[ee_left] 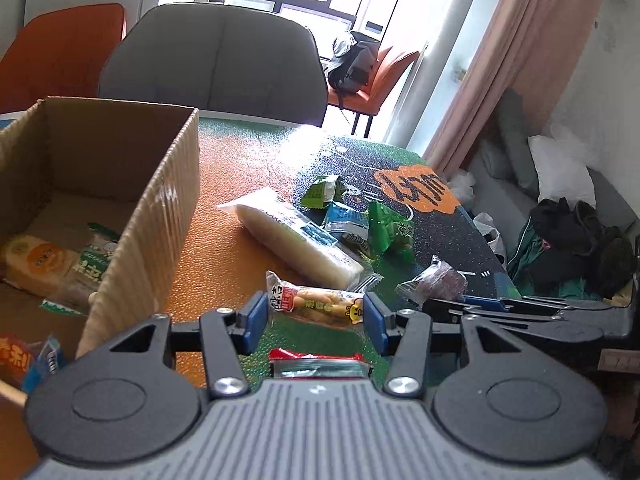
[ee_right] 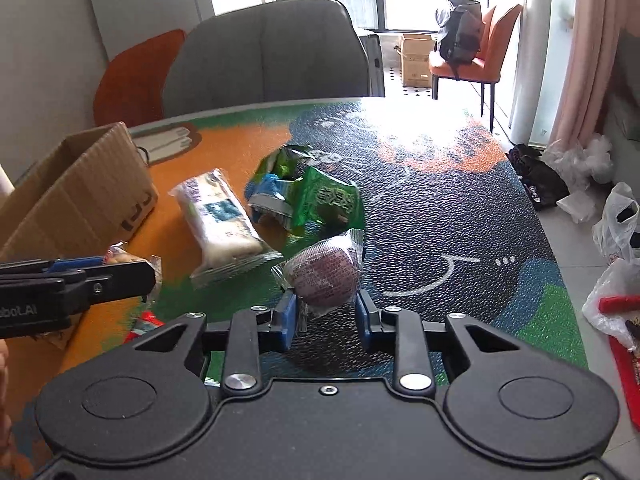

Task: Organize snacks
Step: 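Grasp the purple round packet with the right gripper while the left lifts the peanut packet, then carry the peanut packet into the box and open the left gripper while the right carries the purple packet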

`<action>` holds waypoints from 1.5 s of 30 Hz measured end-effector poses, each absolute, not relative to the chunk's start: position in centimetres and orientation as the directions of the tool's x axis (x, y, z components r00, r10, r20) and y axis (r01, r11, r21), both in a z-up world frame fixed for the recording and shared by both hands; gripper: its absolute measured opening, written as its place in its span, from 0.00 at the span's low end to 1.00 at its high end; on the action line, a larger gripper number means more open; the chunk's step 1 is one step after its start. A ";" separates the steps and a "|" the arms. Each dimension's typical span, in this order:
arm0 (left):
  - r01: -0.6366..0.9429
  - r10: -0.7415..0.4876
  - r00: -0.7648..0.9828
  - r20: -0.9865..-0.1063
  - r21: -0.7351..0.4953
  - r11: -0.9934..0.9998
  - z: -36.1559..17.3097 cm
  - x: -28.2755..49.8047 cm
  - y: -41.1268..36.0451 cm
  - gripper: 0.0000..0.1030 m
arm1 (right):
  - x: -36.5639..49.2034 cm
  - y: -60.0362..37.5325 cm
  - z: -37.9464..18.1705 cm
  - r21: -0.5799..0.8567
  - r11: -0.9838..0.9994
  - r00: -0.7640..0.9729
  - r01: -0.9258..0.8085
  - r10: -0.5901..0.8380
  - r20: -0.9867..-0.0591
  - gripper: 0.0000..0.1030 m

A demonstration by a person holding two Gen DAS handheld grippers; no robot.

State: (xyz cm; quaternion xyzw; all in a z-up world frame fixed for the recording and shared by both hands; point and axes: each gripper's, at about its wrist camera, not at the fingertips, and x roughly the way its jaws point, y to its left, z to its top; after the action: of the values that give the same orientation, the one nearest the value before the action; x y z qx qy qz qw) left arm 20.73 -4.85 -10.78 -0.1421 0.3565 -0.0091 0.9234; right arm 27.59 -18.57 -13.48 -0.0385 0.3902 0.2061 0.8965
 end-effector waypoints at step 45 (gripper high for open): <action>-0.197 0.037 0.864 -0.502 -0.270 0.942 -2.4 13.6 4.9 0.49 | 23.4 -8.8 -5.1 0.157 0.807 0.647 -0.570 0.558 -0.520 0.26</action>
State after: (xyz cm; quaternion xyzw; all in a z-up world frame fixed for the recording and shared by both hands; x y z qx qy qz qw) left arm 13.60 4.89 -2.41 -0.1583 0.2533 0.0613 0.9524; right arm 23.41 -8.80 -5.12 -0.0104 0.2829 0.3108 0.9073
